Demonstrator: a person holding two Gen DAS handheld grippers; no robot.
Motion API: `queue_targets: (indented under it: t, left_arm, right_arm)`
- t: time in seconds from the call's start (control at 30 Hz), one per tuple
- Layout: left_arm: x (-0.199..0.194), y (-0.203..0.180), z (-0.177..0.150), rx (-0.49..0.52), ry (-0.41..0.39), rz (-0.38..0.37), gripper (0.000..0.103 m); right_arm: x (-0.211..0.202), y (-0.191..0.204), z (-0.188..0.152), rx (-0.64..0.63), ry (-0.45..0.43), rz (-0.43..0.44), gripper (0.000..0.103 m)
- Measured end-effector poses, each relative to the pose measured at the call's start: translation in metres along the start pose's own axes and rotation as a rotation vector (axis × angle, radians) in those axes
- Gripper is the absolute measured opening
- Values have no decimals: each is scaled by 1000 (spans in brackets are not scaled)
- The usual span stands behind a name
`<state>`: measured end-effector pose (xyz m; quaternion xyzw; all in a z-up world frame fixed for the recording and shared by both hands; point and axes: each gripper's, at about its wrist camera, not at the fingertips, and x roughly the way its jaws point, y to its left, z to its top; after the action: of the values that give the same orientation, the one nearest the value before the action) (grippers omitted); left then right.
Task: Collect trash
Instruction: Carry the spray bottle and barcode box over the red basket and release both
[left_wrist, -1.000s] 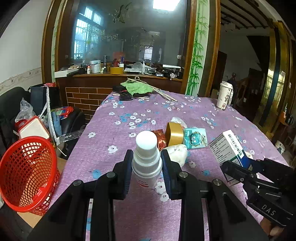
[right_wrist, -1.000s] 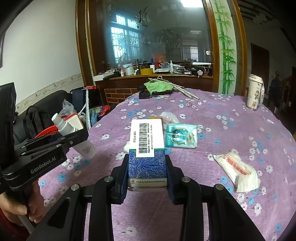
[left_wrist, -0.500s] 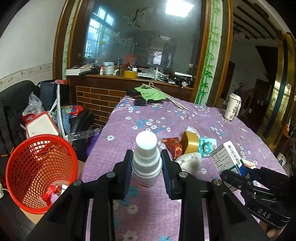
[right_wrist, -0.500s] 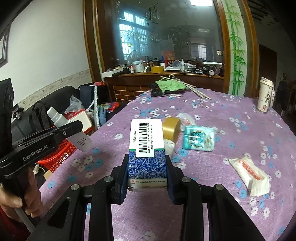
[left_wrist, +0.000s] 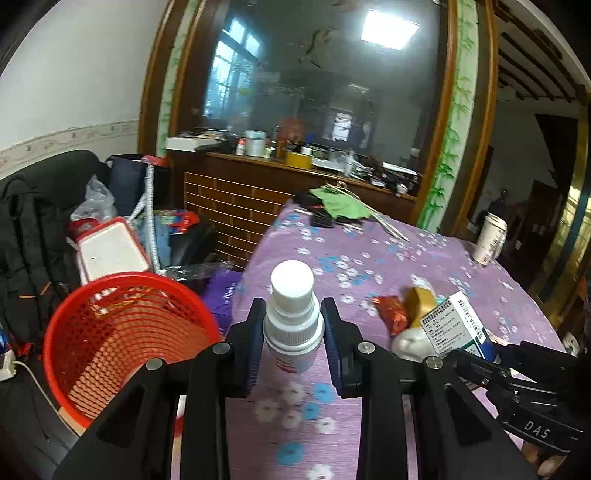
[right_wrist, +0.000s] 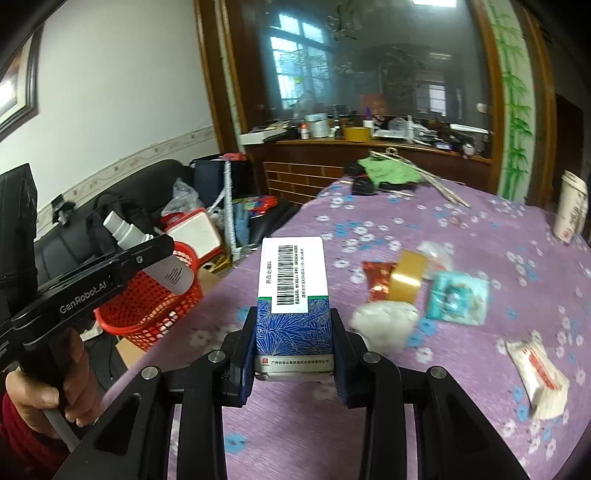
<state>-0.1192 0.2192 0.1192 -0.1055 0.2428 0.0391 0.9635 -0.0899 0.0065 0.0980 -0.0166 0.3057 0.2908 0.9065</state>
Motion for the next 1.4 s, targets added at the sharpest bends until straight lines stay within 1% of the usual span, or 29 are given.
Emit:
queue_targets:
  t: [0.3, 0.5, 0.67, 1.0, 1.4]
  left_arm:
    - [-11, 55, 10, -79, -28, 80, 29]
    - [-15, 94, 8, -125, -28, 145, 29]
    - [-17, 117, 3, -142, -11, 183, 29]
    - [-9, 137, -10, -128, 37, 217, 29]
    - [-4, 144, -14, -132, 50, 222, 29]
  right_arm:
    - [25, 40, 18, -58, 26, 89, 37]
    - [46, 64, 29, -79, 53, 150, 37]
    - [65, 81, 38, -82, 87, 202, 37]
    - [98, 113, 53, -88, 136, 275, 37]
    - [120, 125, 58, -79, 182, 301, 37]
